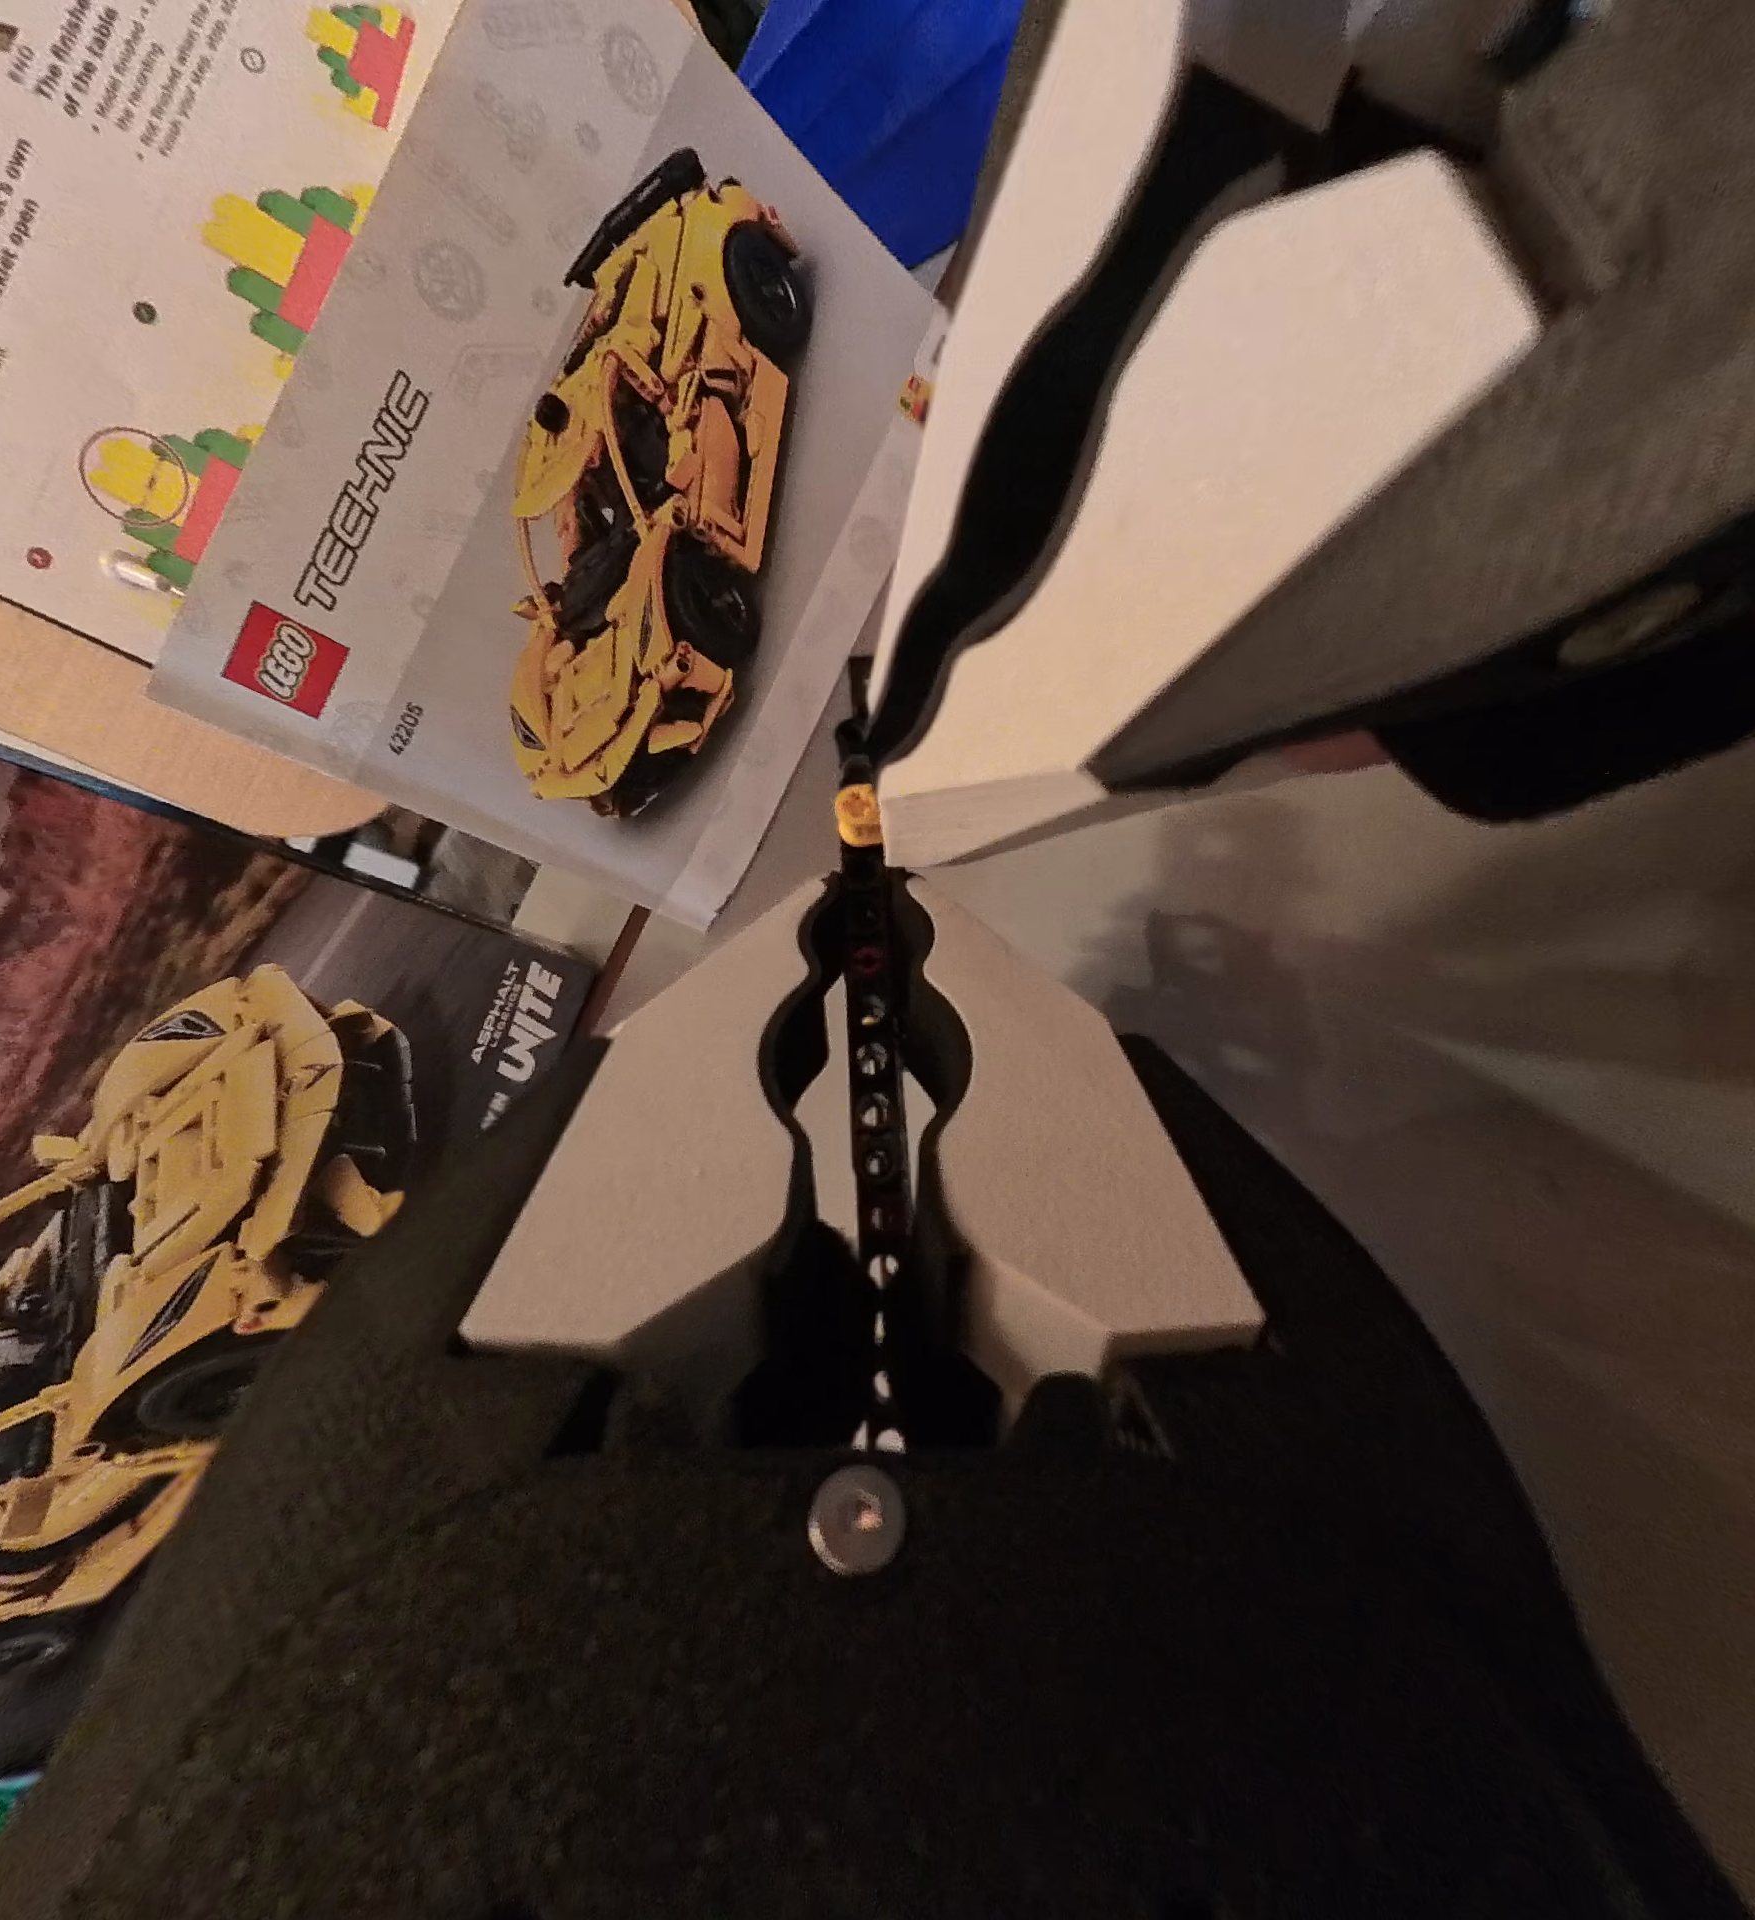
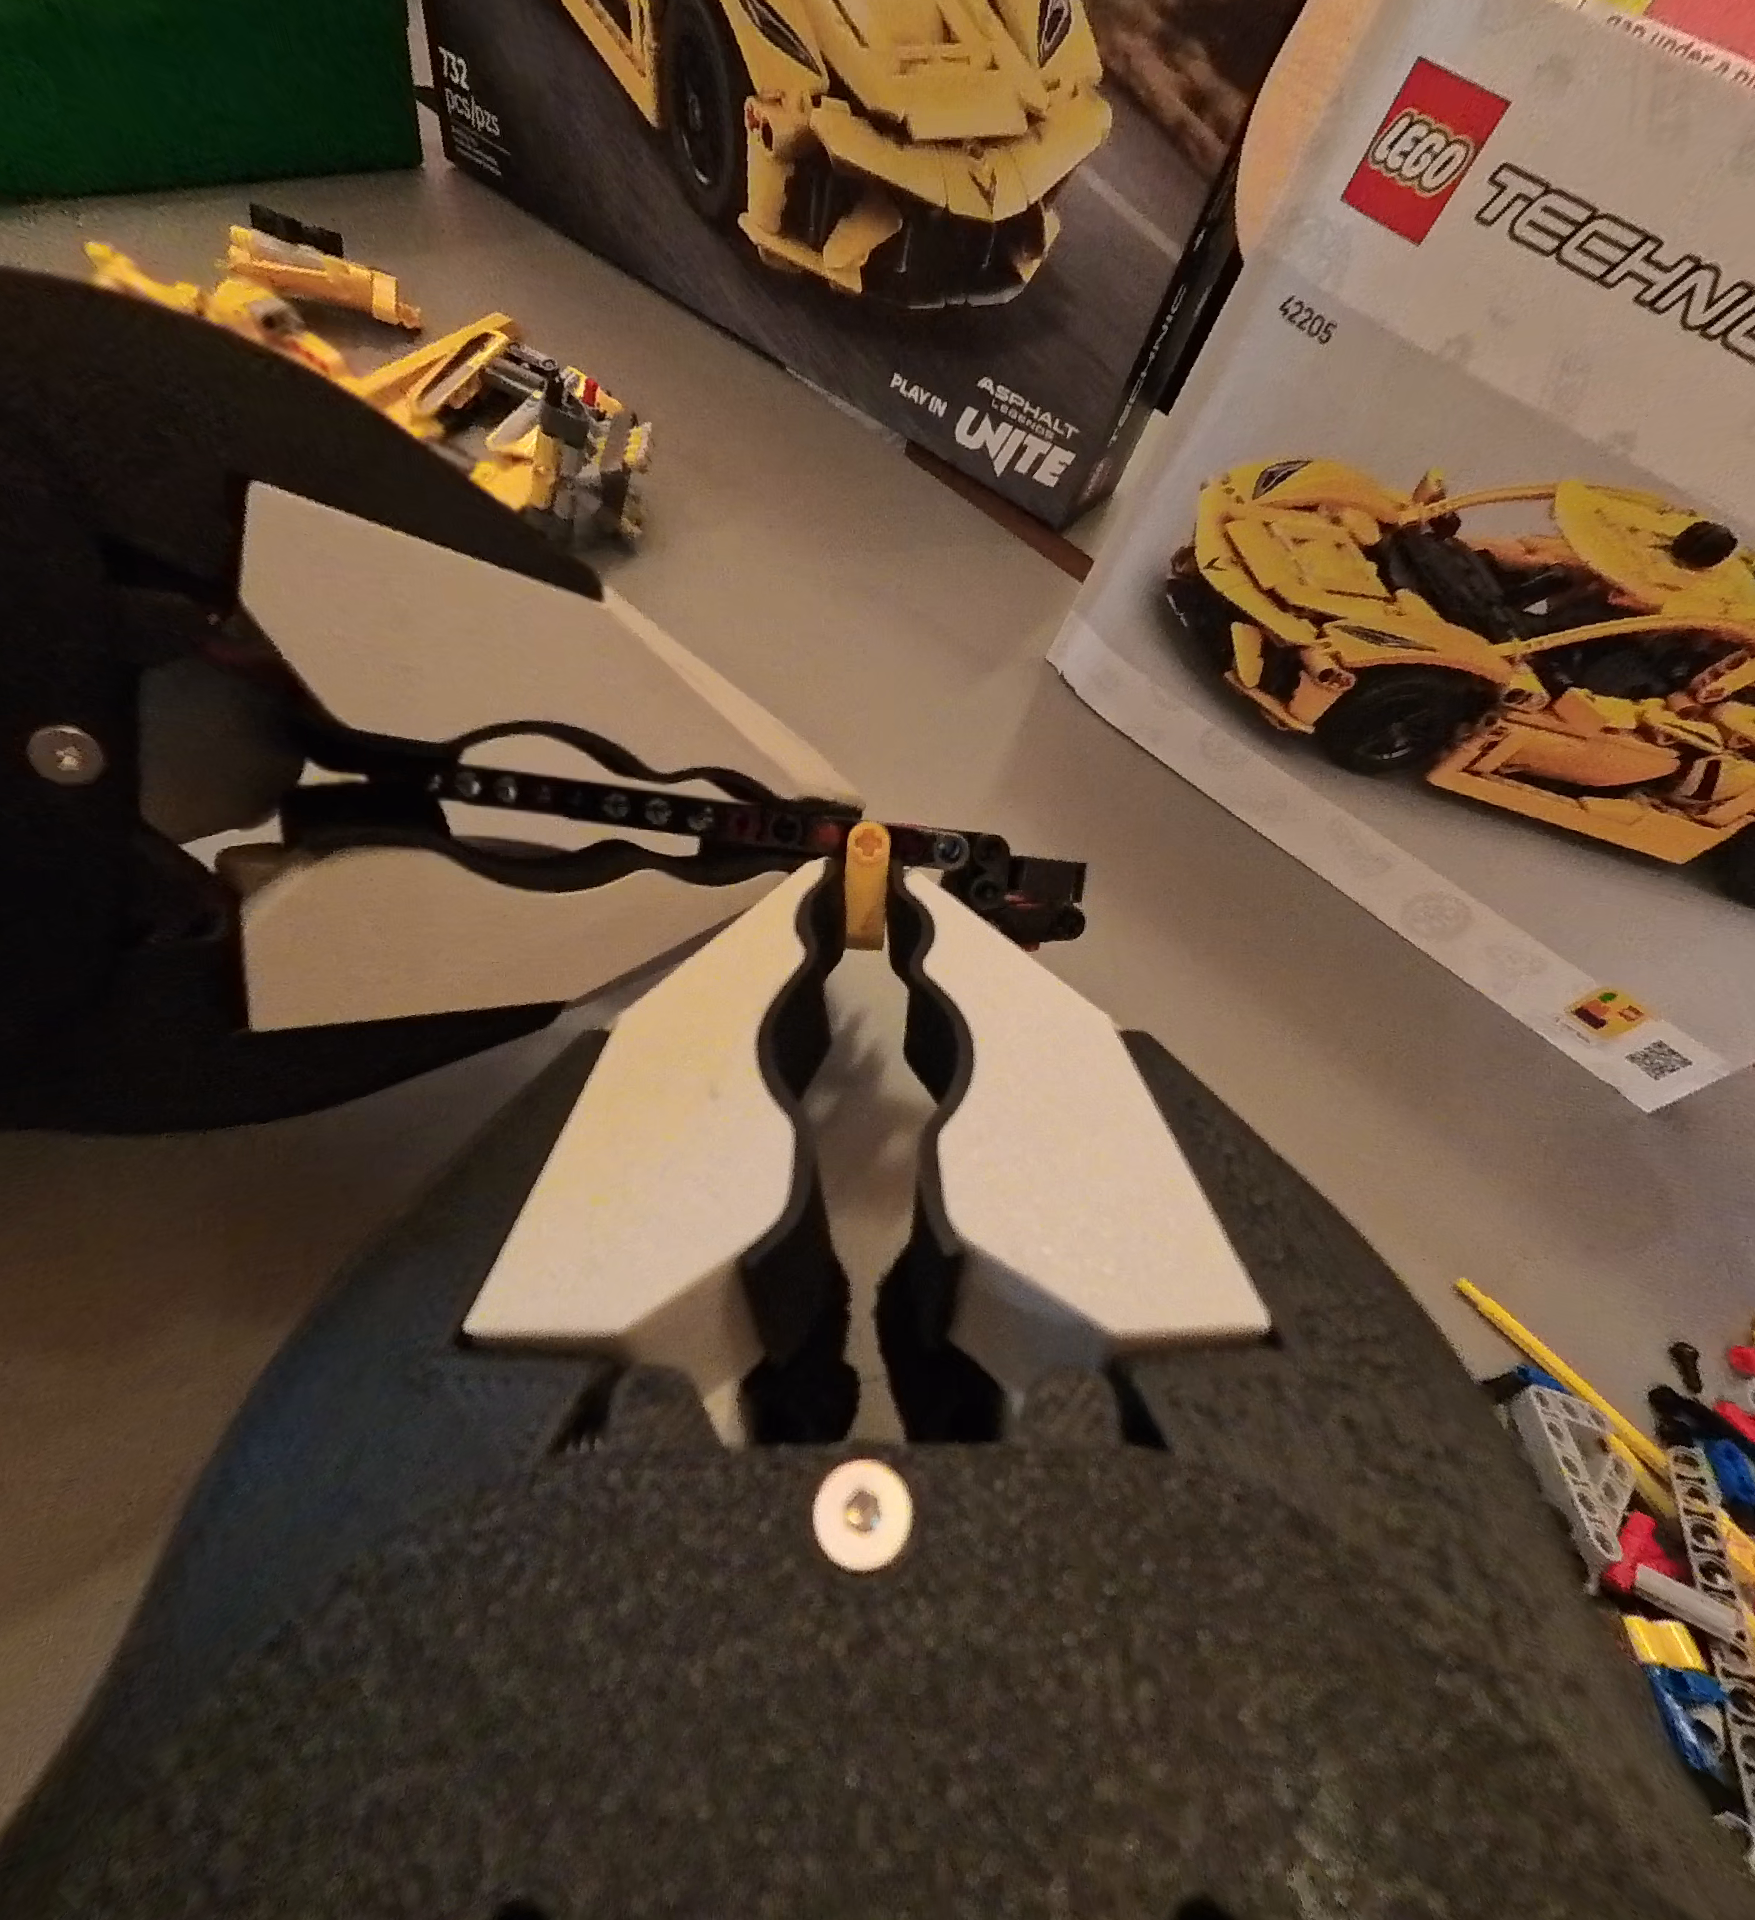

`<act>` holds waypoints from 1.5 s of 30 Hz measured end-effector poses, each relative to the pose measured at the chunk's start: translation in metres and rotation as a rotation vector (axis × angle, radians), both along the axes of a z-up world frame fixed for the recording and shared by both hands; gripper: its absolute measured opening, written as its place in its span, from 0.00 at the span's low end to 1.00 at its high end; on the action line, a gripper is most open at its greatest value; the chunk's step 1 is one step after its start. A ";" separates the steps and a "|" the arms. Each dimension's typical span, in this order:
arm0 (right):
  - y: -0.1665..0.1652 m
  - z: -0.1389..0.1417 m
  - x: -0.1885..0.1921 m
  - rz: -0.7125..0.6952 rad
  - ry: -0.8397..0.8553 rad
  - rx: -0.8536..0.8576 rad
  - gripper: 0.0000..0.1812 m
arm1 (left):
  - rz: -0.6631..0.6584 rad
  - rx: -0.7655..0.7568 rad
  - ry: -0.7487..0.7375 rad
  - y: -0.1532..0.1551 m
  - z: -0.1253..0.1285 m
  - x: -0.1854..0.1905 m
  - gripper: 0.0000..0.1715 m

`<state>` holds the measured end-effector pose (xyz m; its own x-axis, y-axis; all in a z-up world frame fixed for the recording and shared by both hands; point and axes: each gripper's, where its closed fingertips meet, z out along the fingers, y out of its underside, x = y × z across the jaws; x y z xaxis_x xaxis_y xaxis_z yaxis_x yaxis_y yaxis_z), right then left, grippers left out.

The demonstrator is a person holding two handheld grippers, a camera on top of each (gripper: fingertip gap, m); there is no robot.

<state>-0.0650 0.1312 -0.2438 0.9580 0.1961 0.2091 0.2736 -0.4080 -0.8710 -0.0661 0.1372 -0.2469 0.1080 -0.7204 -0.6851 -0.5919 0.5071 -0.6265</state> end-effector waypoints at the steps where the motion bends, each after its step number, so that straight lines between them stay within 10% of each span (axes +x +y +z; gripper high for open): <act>1: 0.000 0.002 0.001 -0.013 -0.011 0.009 0.03 | 0.010 0.007 0.008 0.001 0.002 0.001 0.05; 6: -0.009 0.049 0.010 -0.061 0.044 0.188 0.03 | 0.180 0.017 0.079 0.054 -0.015 -0.018 0.04; 9: -0.017 0.058 0.023 -0.052 0.176 0.199 0.04 | 0.178 0.085 -0.108 0.073 0.031 -0.036 0.04; 13: -0.017 0.045 0.041 0.000 0.381 0.118 0.04 | 0.076 -0.090 -0.344 0.058 0.064 -0.039 0.04; 20: -0.029 0.060 0.021 0.241 0.737 0.108 0.04 | 0.021 -0.514 -0.444 0.053 0.048 -0.034 0.04; 45: -0.025 0.053 0.014 0.241 0.746 0.078 0.04 | 0.055 -0.589 -0.376 0.056 0.027 -0.031 0.04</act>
